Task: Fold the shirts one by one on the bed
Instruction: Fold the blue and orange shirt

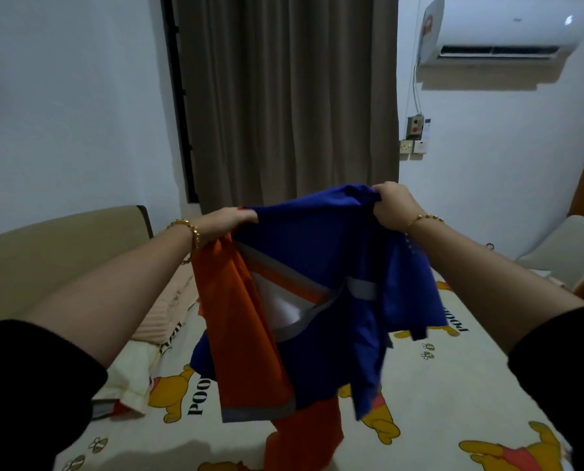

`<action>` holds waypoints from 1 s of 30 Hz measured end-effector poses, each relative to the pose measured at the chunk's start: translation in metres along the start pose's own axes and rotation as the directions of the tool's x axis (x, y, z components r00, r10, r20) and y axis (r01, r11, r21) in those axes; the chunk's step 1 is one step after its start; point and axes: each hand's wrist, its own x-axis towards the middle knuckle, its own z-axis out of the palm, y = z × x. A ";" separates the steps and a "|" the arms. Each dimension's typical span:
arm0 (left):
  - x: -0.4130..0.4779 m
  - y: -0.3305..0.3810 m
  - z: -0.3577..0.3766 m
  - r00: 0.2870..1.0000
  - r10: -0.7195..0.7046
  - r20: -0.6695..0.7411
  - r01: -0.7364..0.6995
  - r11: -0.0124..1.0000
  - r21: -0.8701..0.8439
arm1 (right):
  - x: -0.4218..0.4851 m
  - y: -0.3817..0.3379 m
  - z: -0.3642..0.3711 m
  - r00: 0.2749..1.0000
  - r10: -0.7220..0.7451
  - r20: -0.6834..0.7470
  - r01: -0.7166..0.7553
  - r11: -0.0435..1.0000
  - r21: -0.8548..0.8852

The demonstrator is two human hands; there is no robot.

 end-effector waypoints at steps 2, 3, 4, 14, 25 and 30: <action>-0.002 0.002 0.005 0.993 0.096 -0.075 -0.052 0.892 0.449 | -0.005 -0.006 -0.004 0.997 0.044 0.063 -0.050 0.992 0.112; -0.003 0.002 0.010 0.967 0.185 -0.177 -0.019 0.743 0.669 | -0.007 -0.007 -0.006 0.995 0.056 0.081 -0.069 0.983 0.168; -0.005 0.002 0.016 0.920 0.291 -0.264 0.047 0.587 0.808 | -0.010 -0.008 -0.008 0.994 0.063 0.092 -0.080 0.976 0.200; -0.032 -0.003 0.047 0.856 0.291 -0.426 -0.015 0.840 0.543 | -0.059 0.015 -0.012 0.936 -0.139 0.323 0.186 0.975 -0.119; -0.063 0.013 0.102 0.988 0.155 -0.001 -0.136 0.868 0.477 | -0.113 0.056 -0.019 0.968 0.070 0.239 -0.087 0.994 0.060; -0.071 0.009 0.146 0.971 0.204 -0.122 -0.010 0.547 0.837 | -0.132 0.083 -0.016 0.919 0.055 0.390 -0.081 0.995 0.051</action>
